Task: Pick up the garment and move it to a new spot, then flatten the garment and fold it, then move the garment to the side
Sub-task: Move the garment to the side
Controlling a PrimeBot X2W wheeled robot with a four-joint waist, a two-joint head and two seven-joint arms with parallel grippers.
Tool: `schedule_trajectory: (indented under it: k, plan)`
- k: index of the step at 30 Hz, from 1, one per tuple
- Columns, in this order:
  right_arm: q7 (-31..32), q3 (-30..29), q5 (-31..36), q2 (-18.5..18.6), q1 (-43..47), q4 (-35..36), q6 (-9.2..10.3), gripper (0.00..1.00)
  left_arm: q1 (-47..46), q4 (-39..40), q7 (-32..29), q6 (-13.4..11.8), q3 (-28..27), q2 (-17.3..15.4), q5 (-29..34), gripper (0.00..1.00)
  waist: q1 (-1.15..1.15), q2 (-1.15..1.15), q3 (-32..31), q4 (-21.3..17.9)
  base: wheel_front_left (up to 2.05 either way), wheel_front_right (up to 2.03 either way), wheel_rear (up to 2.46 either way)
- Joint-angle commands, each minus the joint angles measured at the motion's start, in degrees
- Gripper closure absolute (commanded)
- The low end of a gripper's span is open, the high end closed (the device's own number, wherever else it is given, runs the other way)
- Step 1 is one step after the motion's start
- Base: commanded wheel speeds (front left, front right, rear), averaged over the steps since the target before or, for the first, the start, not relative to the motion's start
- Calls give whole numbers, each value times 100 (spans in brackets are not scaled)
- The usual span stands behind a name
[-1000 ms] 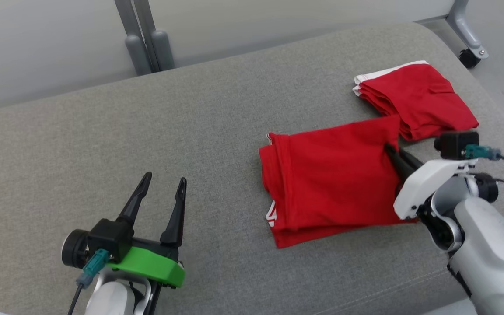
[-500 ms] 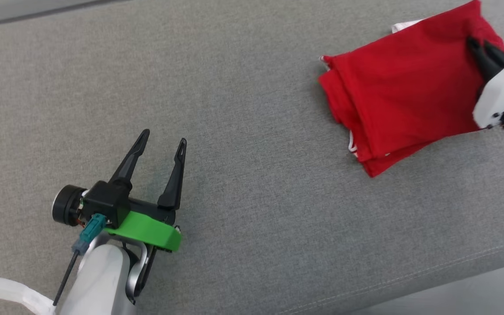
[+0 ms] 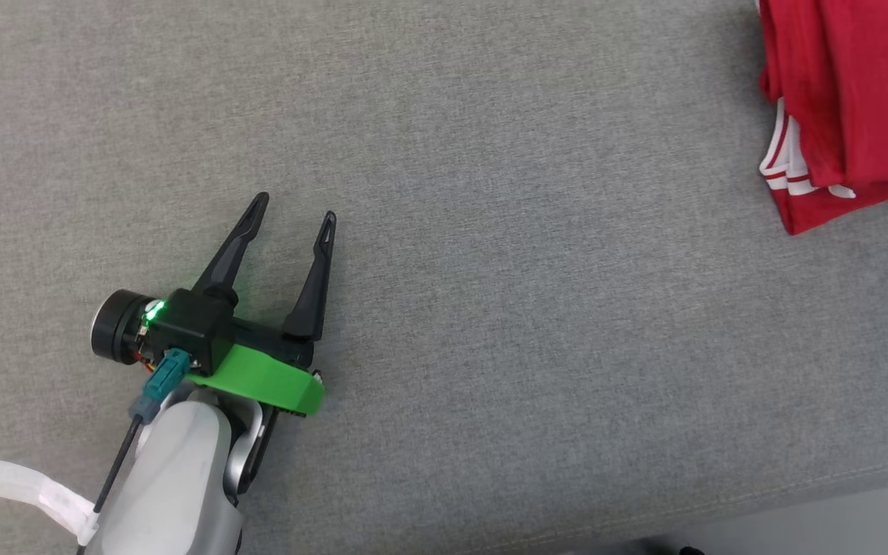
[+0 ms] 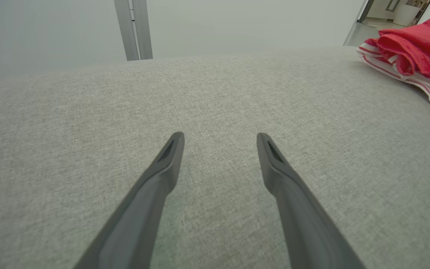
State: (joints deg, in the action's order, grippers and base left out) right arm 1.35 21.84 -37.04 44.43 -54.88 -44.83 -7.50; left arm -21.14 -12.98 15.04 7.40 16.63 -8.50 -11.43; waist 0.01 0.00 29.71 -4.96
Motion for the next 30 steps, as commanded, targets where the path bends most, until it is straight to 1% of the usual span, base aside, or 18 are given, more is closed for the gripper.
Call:
schedule_trajectory:
  k: [1, 3, 7, 10, 14, 16, 20, 22, 27, 30]
  plan:
    - [-110, 7, 54, -34, -128, -162, 2, 100, -111, 1, 16, 15, -13, -44, -5, 0, -1, 0, 118, 156, 0, 0, 0]
    - [-184, 75, 173, -116, -178, -483, 2, 0, -127, -38, 16, 15, -12, -48, -31, 0, -1, 0, 83, 199, 0, 0, 0]
    - [-314, 87, 461, -226, -307, -1176, 2, 0, -59, -70, 16, 10, -53, 12, -71, 0, -1, 0, -83, 260, 0, 0, 0]
    - [-554, 195, 917, -275, -419, -1564, 2, 0, 44, -60, 16, -13, -121, 42, -87, 0, -1, 0, -279, 293, 0, 0, 0]
    - [-1154, 79, 1226, -508, -457, -1805, 2, 0, 220, -39, 16, -46, -274, 56, -140, 0, -1, 0, -617, 301, 0, 0, 0]
    - [-1383, 36, 1281, -686, -383, -1739, 2, 0, 327, -15, 16, -65, -368, 61, -143, 0, -1, 0, -824, 308, 0, 0, 0]
    - [-1599, -20, 1243, -963, -84, -1326, 2, 0, 585, 22, 16, -150, -599, 50, -180, 0, -1, 0, -1275, 336, 0, 0, 0]
    - [-1637, -62, 1214, -1009, 113, -998, 2, 0, 725, 33, 16, -177, -710, 42, -213, 0, -1, 0, -1496, 360, 0, 0, 0]
    - [-1650, -379, 1074, -1157, 966, 331, 2, 0, 1066, 160, 16, -257, -1006, 41, -272, 0, -1, 0, -1993, 439, 0, 0, 0]
    - [-1651, -592, 1157, -1295, 1544, 990, 2, 0, 1275, 206, 16, -288, -1136, 29, -304, 0, -1, 0, -2236, 474, 0, 0, 0]
